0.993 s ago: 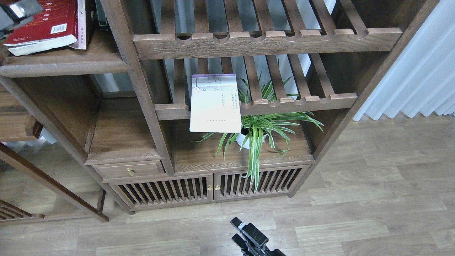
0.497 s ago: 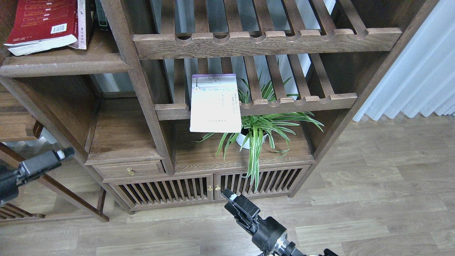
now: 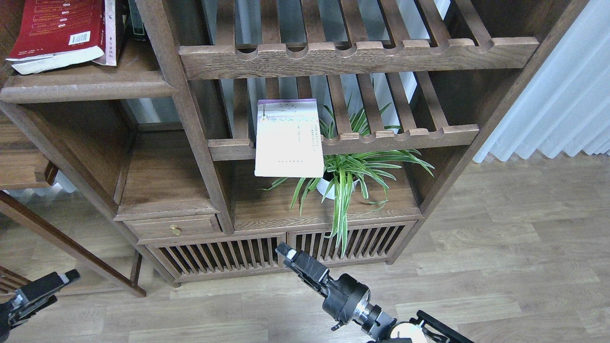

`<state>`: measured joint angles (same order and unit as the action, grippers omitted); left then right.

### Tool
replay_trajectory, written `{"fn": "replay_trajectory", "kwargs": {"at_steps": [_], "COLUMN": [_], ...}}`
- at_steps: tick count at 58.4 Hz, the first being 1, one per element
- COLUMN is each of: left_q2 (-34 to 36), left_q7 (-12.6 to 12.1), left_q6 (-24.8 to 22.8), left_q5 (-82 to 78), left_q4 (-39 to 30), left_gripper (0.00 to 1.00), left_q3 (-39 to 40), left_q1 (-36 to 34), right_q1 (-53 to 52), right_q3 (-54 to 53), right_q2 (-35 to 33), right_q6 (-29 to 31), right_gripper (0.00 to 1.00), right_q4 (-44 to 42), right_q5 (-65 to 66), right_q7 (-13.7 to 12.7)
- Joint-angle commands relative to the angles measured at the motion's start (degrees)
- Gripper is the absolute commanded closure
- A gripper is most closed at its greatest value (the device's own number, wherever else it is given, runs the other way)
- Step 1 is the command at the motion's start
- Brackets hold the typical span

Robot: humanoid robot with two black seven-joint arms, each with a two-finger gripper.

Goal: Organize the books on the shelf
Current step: 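Reach the right gripper up to the white book's lower edge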

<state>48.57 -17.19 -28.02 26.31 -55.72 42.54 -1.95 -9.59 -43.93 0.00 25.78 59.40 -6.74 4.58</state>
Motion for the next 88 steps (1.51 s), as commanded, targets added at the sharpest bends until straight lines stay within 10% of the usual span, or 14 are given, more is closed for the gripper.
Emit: {"fn": "replay_trajectory", "kwargs": {"at_steps": [1,78,88], "left_q2": [-0.5,-2.6,-2.5], "left_q7": [-0.2,-1.0,-1.0], "left_q6": [0.0,0.0,0.0], "left_q5": [0.0,-2.8,-3.1], "left_q4": [0.4,1.0,1.1], "left_gripper": [0.01,0.01,0.01], "left_q3": [0.0,3.9,4.7], "left_q1": [0.3,-0.5,-0.4], "right_q1": [-4.0,-22.1,-22.4], "right_q3": [2.1,10.2,10.1], "right_q2": [0.0,0.0,0.0], "right_q6": [-4.9,-20.0,-19.9], "right_gripper": [0.10,0.12,0.34], "right_q4": [0.0,-7.7,-8.1], "right_q5": [-1.1,-15.4,-15.9], "right_q7": [2.7,4.6,8.2]}}
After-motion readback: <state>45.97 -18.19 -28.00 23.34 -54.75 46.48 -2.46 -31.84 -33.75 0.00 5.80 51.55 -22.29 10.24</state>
